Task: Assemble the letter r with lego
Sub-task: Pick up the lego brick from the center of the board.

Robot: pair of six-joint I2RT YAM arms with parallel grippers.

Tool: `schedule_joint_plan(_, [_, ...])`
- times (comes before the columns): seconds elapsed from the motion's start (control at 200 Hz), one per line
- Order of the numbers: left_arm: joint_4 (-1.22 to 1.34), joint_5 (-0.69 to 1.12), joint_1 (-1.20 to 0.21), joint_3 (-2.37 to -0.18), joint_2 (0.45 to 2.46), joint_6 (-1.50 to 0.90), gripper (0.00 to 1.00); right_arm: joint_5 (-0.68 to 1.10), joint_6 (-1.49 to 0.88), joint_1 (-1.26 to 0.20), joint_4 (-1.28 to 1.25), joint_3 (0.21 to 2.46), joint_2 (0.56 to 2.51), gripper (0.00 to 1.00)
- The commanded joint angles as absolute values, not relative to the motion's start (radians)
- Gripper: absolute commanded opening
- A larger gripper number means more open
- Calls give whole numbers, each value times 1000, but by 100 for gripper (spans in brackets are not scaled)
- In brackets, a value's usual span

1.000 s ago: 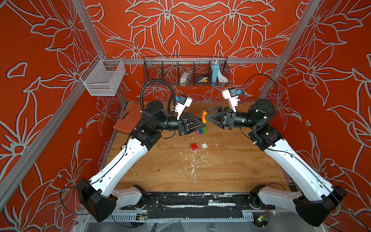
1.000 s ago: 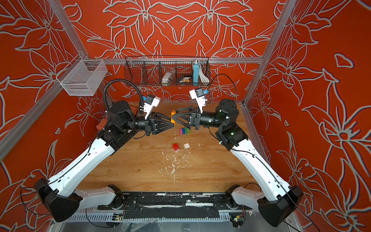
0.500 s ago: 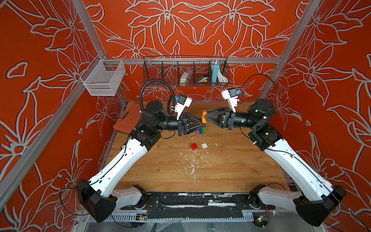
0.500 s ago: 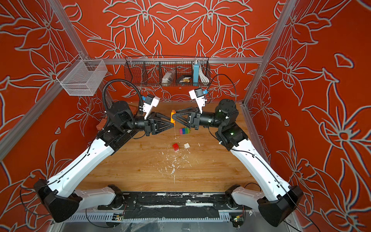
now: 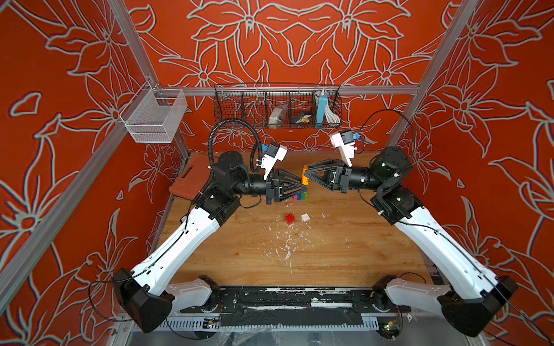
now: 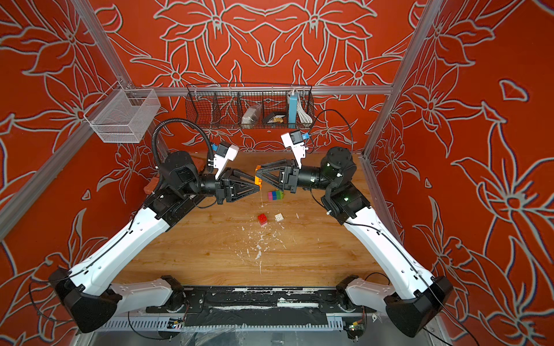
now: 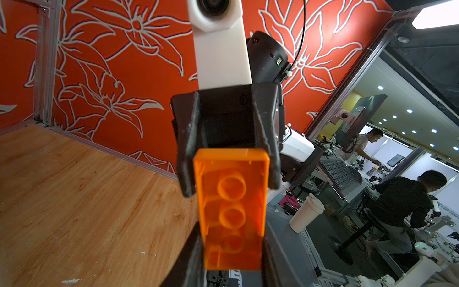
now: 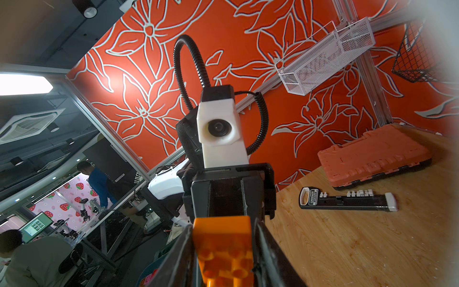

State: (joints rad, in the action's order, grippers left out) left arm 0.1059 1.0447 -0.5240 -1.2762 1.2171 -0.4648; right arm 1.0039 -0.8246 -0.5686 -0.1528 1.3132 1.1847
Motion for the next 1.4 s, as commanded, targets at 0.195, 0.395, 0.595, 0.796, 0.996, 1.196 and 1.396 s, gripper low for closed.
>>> schedule_joint_plan(0.195, [122,1065,-536,-1272,1195,-440,0,1000,-825,-575,-161,1338,1183,24])
schedule_joint_plan(0.395, [112,1058,-537,-1274,1198,-440,0,988,-800,-575,-137,1339,1176,11])
schedule_joint_plan(0.595, [-55,948,-536,-1303,1209,-409,92,832,-517,-575,230,1401,1157,0])
schedule_joint_plan(0.796, [-384,653,-534,-1288,1197,-278,99,446,-195,-575,674,1444,1224,0])
schedule_joint_plan(0.996, [-490,423,-499,-1193,1194,-309,99,173,-115,-578,903,1404,1391,0])
schedule_joint_plan(1.196, [-394,488,-392,-1070,1228,-460,99,129,-202,-579,906,1338,1530,0])
schedule_joint_plan(1.396, [-378,464,-347,-1007,1271,-516,99,110,-266,-583,888,1335,1663,0])
